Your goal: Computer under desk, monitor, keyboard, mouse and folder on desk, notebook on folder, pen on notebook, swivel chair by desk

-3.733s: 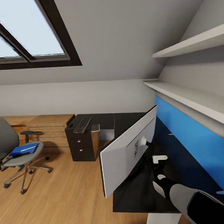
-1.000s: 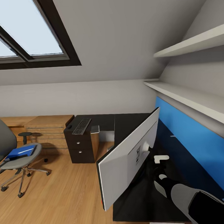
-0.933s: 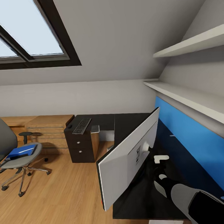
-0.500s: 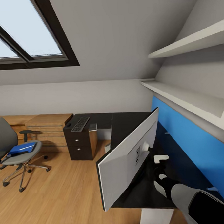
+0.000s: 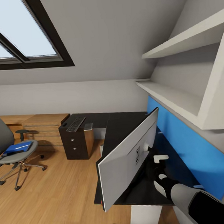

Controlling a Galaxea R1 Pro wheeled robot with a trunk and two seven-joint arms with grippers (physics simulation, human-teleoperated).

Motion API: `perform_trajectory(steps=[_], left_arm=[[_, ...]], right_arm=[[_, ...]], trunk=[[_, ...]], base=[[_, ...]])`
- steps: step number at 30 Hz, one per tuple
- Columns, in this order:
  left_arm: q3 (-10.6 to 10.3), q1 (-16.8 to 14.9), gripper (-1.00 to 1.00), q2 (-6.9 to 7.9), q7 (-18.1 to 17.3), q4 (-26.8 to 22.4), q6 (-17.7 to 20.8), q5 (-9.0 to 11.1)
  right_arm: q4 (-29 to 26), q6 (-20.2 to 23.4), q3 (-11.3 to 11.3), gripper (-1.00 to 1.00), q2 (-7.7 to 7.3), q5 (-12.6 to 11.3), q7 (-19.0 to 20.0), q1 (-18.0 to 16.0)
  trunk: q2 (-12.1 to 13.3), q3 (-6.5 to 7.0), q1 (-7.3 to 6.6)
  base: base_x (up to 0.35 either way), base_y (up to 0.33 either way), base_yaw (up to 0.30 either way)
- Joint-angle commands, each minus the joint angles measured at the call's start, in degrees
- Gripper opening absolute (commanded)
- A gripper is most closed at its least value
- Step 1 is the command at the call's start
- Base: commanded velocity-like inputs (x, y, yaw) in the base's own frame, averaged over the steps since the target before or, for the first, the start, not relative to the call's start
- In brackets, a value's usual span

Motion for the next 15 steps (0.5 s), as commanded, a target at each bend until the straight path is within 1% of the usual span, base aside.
perform_trajectory(steps=[1,15], left_arm=[[-0.48,-0.05,1.0,0.06,0.33,-0.04,-0.26,0.57],[-0.47,-0.05,1.0,0.06,0.33,-0.04,-0.27,0.57]], right_arm=[[0.29,-0.39,1.96,-1.0,-0.01,-1.8,-0.39,-0.04],[0.21,-0.63,1.96,-1.0,-0.01,-1.88,-0.39,-0.04]], trunk=[[-0.09,-0.12,0.03],[-0.09,-0.12,0.03]], base=[[-0.001,-0.026,0.0],[0.0,-0.003,0.0]])
